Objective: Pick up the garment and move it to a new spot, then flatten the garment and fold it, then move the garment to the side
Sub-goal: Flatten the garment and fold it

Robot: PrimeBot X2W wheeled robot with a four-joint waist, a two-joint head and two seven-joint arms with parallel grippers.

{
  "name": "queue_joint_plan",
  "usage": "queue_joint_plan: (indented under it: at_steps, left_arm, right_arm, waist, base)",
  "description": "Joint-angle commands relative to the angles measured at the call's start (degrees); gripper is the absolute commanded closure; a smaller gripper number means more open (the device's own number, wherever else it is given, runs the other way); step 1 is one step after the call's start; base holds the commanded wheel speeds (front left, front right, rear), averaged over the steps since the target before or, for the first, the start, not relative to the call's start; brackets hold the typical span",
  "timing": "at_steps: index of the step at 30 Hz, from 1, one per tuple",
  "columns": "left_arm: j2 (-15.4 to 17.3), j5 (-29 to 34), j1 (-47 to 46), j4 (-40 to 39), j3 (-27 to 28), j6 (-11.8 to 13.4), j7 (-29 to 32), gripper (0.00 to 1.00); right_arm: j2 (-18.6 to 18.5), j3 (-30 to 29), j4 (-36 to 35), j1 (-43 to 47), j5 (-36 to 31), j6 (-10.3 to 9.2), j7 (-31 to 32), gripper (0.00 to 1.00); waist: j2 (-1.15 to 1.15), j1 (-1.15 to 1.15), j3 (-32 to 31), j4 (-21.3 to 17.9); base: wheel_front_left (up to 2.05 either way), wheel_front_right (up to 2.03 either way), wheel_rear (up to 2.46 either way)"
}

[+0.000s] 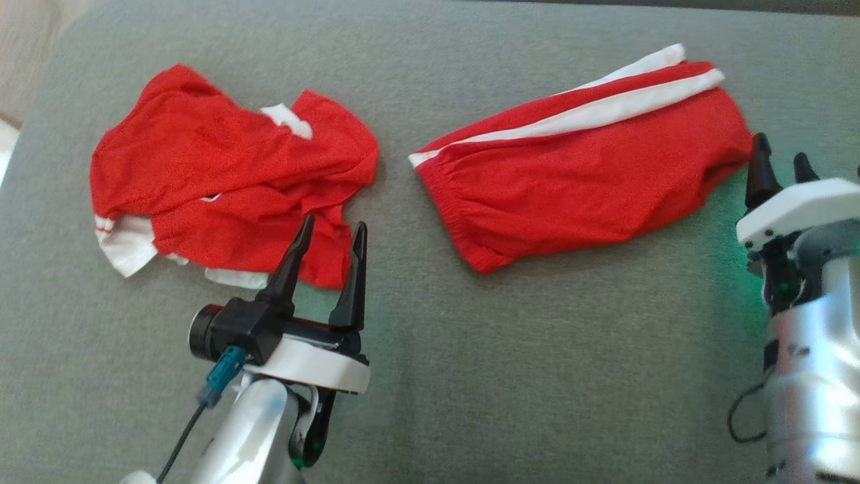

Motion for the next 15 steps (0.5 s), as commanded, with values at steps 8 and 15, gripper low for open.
queue_joint_plan:
  at_steps: [8,15]
  left_arm:
    - [-0.13,0.49,-3.25,-0.86,1.03,-0.22,-0.53,0.00]
    - [-0.19,-0.43,-3.99,-1.00,0.78,-0.04,-0.53,0.00]
  right_arm:
    - [-0.11,-9.08,13.05,-10.70,-10.10,-0.05,2.59,0.00]
    - [-0.11,-10.38,20.69,-14.06,-15.83,-0.05,3.77,0.12]
  waist:
    - [0.00,-0.02,2.91,3.21]
    - [0.00,-0.02,3.67,3.78]
  base:
    - [0.00,0.00,0.00]
    - [0.00,0.00,0.00]
